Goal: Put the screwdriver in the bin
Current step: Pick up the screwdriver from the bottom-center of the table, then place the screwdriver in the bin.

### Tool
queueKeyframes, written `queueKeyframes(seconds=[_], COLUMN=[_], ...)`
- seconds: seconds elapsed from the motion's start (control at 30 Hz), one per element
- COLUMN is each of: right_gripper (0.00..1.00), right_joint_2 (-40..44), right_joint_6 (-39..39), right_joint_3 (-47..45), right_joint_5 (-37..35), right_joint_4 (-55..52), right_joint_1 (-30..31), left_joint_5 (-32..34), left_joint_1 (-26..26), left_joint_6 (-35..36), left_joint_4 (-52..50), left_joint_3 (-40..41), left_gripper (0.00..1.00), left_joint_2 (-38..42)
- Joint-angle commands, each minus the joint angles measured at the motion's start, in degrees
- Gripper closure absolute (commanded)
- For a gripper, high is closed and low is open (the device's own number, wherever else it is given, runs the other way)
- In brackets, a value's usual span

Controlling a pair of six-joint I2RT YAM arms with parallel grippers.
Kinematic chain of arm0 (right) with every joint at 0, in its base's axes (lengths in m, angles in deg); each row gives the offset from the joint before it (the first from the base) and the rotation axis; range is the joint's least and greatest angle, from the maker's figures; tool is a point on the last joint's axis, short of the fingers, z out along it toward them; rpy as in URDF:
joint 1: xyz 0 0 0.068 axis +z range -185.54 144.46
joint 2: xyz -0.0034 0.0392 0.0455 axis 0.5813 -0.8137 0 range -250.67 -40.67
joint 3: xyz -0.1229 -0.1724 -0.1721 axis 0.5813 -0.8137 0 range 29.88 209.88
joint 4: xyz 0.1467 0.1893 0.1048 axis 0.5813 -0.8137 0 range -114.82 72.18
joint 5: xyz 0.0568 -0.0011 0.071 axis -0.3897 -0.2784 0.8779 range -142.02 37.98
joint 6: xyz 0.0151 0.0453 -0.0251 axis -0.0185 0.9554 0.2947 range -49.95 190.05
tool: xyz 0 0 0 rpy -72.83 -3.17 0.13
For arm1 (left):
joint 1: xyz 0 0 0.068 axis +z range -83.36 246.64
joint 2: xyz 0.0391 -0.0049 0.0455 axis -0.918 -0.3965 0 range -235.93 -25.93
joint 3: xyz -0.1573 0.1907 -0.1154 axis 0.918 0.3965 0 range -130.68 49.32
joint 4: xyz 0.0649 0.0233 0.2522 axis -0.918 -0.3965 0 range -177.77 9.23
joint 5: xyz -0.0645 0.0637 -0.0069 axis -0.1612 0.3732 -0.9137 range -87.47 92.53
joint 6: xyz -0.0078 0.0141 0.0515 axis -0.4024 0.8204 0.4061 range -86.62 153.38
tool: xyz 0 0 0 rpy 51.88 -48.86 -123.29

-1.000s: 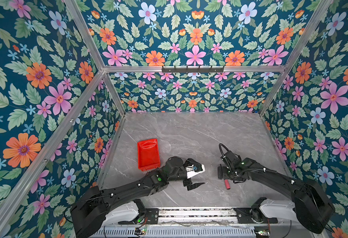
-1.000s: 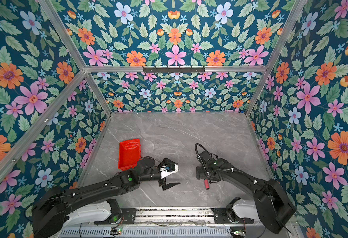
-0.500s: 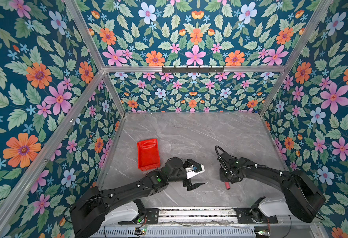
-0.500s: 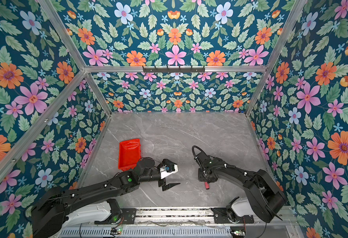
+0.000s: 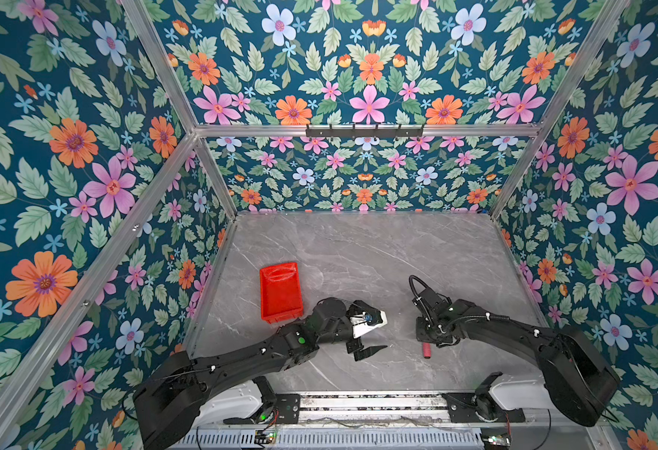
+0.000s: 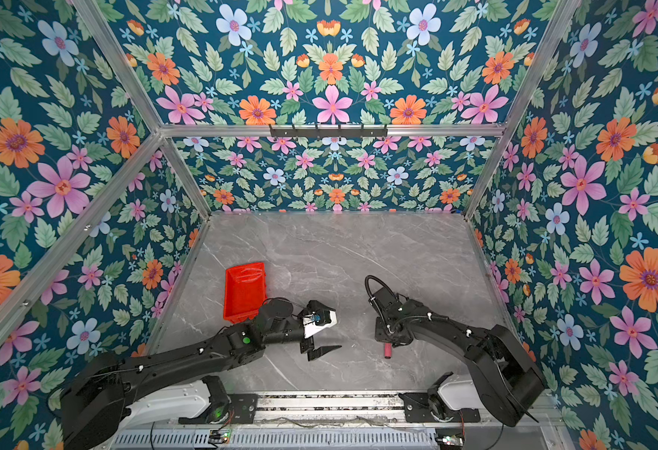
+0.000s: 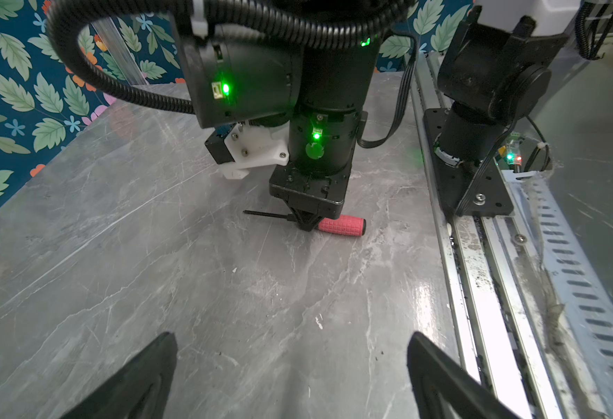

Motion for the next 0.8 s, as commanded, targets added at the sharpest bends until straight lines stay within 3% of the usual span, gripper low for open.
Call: queueKeyframes(seconds=[0.0, 0.3, 0.5, 0.77], right_gripper=[1.0, 1.0, 1.0, 1.0], right_joint_2=[2.8, 16.56, 25.17, 28.47], right_joint_6=[0.75, -1.89, -7.48, -13.14], right_joint_3=[-0.21, -2.78, -3.6, -2.58], right_joint_5=[-2.65, -5.57, -3.04, 3.81], right_joint_4=[1.25, 8.96, 18.19, 30.91], right_joint_1=[0.05, 0.05, 0.04, 0.05], left_joint_5=[0.82, 6.38, 7.11, 6.56], left_joint_1=[0.04, 0.26, 0.84, 1.2], left_joint_6=[-3.37, -18.88, -27.09, -34.57], left_joint_4=[4.49, 20.36, 26.28, 32.02], left_joint_3=[0.27, 2.62, 0.9, -1.69], left_gripper=[0.0, 0.0, 0.0, 0.0], left_joint_2=[-0.26, -1.82, -4.52, -8.42])
